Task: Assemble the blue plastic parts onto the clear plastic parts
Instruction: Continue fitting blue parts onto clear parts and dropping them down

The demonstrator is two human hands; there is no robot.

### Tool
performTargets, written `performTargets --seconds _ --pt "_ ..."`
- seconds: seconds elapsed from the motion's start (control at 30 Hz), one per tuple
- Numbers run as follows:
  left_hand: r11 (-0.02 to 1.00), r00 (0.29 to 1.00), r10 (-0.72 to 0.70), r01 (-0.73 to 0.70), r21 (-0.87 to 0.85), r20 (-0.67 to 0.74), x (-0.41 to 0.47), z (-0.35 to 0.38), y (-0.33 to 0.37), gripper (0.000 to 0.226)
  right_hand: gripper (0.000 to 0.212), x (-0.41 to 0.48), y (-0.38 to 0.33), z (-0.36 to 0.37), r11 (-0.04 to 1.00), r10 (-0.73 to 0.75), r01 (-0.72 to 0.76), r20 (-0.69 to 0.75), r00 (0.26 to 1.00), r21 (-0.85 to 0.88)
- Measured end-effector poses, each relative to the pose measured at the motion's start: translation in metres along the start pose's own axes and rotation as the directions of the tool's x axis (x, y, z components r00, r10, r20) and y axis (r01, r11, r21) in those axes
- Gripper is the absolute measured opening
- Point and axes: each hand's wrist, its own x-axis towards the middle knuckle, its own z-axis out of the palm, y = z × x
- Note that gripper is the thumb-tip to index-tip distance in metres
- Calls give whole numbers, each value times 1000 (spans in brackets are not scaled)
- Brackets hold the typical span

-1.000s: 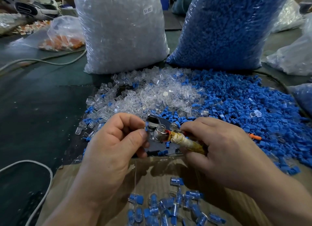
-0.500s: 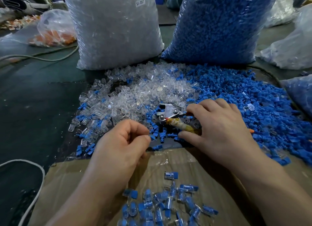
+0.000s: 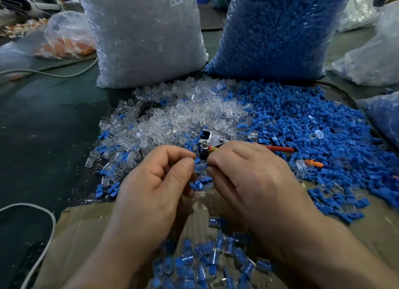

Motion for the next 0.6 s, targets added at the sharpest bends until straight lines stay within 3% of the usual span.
performTargets --seconds 0.17,0.23,0.27,0.3,0.33,0.37,0.4,0.43,0.47,0.53,0.6 --pt "991 980 -116 124 -43 162 4 -4 -2 43 30 -1 -9 0 996 14 -22 86 996 90" --pt "997 988 -23 33 -64 152 4 -6 -5 34 29 0 -13 -2 969 135 -162 150 979 185" --pt "998 987 48 -40 -53 153 5 -7 -5 26 29 0 -15 -4 907 231 -288 211 950 307" --pt "992 978 123 -119 -31 169 5 -7 -4 21 25 2 -17 -6 763 319 -436 309 896 477" --pt "982 963 188 -187 -19 192 4 -7 -3 19 22 4 -18 -8 515 365 -572 440 820 638" --pt "972 948 235 -235 -26 217 2 -7 -2 19 20 6 -19 -12 279 358 -656 558 748 701" --pt "966 937 258 -258 -32 237 1 -8 0 20 22 6 -19 -16 174 336 -687 613 715 706" --pt "964 932 260 -264 -21 253 0 -9 1 20 27 6 -17 -17 209 337 -700 622 707 683" --pt "966 933 244 -256 13 265 1 -11 0 18 32 5 -13 -18 362 361 -694 592 720 622" --pt "972 936 162 -207 116 312 4 -18 -4 12 34 3 -9 -19 763 380 -562 482 790 320" --pt "952 924 100 -196 234 370 7 -24 -7 12 34 0 -8 -21 926 327 -377 474 818 12"
